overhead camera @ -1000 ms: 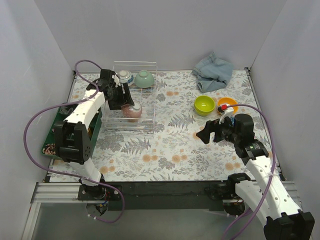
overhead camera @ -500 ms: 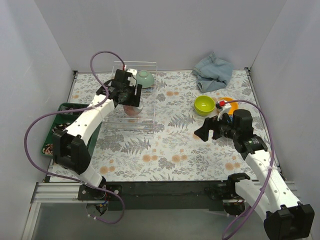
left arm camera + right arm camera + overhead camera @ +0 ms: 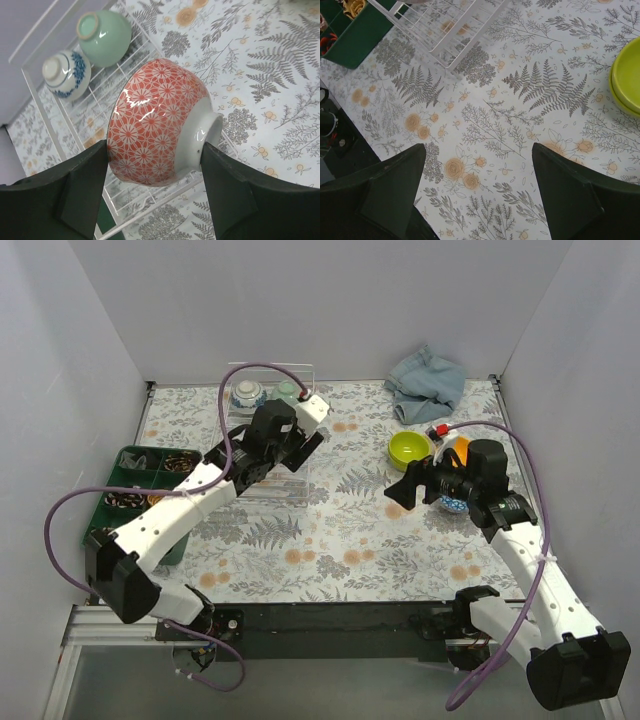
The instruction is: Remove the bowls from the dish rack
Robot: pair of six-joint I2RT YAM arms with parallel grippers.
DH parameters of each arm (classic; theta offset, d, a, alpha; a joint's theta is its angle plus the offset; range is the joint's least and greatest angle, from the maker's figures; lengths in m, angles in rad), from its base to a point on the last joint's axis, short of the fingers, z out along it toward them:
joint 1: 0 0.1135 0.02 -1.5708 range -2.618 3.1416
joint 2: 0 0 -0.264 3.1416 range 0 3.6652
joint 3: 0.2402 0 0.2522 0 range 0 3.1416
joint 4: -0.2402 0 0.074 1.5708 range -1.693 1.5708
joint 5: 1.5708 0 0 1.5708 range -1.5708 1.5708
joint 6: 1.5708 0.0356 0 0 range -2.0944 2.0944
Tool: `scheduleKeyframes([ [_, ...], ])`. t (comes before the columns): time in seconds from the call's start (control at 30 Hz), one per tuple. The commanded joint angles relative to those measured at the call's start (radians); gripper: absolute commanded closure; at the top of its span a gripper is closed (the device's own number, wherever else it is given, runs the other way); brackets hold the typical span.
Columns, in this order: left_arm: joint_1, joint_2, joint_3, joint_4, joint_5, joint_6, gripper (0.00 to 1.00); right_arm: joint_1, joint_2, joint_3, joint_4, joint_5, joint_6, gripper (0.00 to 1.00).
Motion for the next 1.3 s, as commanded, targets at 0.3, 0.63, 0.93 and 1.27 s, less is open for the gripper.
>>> scheduleKeyframes([
  [0.3,-0.242,-0.177,-0.207,0.264,0.042,0.348,0.65,0.008,0.121,0.237,-0.034,-0.232,-0.092,0.05],
  [0.63,-0.435,-0.202,-0.303,0.391,-0.033,0.496,0.64,0.032,0.223,0.31,-0.041,-0.44,-0.145,0.05],
  [0.93,-0.529,-0.189,-0.328,0.453,-0.05,0.503,0.63,0.137,0.278,0.28,-0.08,-0.481,-0.217,0.05],
  [1.27,-0.538,-0.194,-0.335,0.461,-0.046,0.485,0.62,0.21,0.335,0.242,-0.187,-0.474,-0.309,0.21],
])
